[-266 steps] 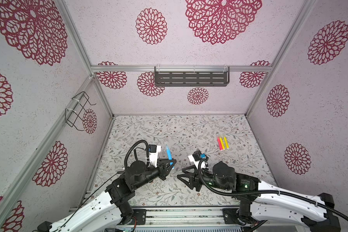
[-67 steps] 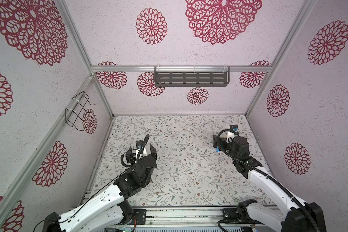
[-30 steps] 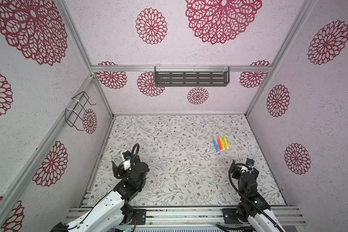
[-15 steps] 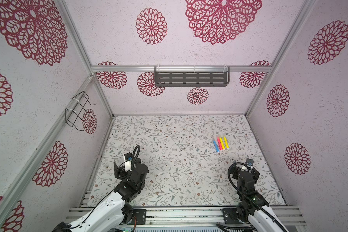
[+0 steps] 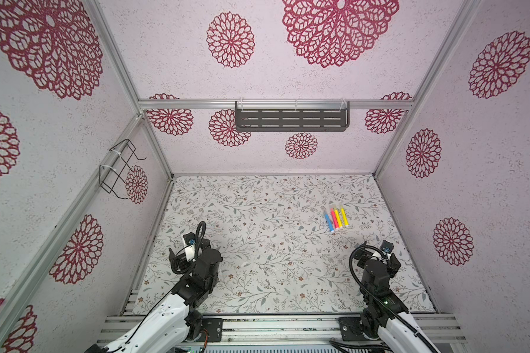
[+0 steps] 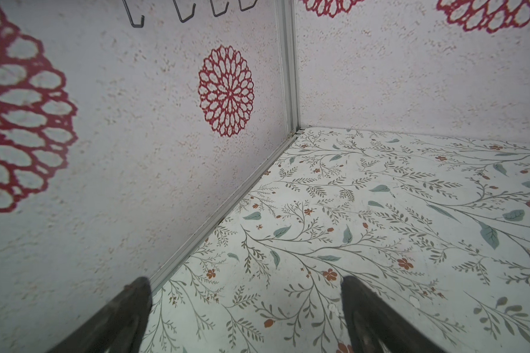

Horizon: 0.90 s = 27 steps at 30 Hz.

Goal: Insert the pens into the pen caps

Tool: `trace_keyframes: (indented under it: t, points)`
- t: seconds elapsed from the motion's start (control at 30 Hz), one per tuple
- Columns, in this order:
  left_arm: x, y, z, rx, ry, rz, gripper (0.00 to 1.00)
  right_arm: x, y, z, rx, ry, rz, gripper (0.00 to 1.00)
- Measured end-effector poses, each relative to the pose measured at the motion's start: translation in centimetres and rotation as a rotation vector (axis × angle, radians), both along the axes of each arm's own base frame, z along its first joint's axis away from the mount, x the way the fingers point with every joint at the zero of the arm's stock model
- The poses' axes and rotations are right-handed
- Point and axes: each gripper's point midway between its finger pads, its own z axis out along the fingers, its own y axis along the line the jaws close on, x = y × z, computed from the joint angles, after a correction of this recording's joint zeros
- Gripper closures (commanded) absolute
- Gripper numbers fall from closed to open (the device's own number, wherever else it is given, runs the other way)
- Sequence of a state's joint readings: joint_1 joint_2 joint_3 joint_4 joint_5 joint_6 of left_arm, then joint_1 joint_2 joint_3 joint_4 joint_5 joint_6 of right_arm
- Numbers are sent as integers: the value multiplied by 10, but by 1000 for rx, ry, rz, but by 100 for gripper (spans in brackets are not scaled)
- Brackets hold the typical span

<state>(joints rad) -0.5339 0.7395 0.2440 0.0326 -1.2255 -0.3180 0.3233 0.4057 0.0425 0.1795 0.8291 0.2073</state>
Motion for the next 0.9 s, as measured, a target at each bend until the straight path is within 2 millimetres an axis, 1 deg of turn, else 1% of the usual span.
trace_keyframes:
  t: [0.17,0.43,0.53,0.73,0.9]
  points:
    - [5,5,-10,6,39,19,1,-1,-1,-5,-13,-11,-4,1]
    - [20,5,-20,10,73,12,1,7,1,0,-37,-24,-2,1]
    - [28,3,-22,15,77,5,1,11,0,-1,-48,-17,-7,1]
    - [49,-1,-21,5,26,-22,1,17,-8,-16,-71,70,-38,1]
    - [68,-7,-28,36,50,-39,1,23,-11,-16,-68,64,-47,1]
